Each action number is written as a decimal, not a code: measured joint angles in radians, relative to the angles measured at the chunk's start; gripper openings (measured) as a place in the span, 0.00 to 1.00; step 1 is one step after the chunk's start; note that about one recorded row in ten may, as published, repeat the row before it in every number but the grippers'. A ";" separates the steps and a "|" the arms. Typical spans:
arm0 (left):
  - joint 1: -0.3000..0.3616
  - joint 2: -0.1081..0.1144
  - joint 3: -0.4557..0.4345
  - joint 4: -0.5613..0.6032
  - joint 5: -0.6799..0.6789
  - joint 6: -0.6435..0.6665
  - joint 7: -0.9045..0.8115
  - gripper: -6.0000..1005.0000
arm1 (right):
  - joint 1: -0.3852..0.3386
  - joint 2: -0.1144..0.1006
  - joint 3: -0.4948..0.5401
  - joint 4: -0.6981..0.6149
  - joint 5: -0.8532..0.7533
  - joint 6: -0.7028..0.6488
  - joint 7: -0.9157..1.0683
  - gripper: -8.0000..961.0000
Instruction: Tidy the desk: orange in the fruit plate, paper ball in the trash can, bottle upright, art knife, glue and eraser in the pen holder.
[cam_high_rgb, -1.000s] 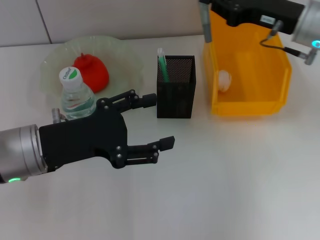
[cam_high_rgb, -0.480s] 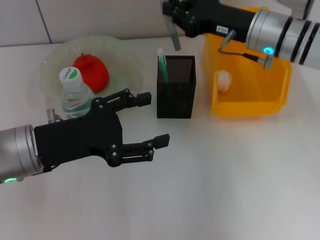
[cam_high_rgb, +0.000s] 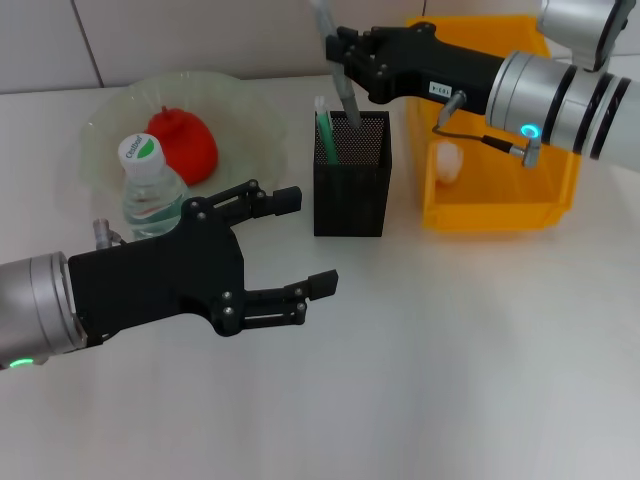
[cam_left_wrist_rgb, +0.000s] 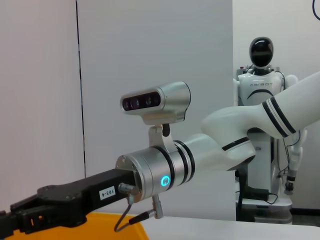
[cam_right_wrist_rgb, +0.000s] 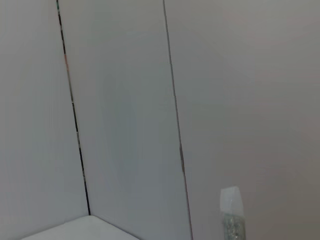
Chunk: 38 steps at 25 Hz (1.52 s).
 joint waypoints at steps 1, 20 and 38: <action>0.000 0.000 0.000 -0.001 0.000 0.000 0.000 0.86 | -0.001 0.000 0.000 0.004 0.000 0.000 0.000 0.12; -0.001 0.000 0.000 -0.012 0.000 0.000 0.011 0.86 | -0.010 0.006 0.000 0.072 -0.002 0.040 -0.043 0.19; -0.005 0.000 -0.002 -0.024 0.000 0.000 0.011 0.86 | -0.040 0.007 0.008 0.060 0.002 0.014 -0.087 0.37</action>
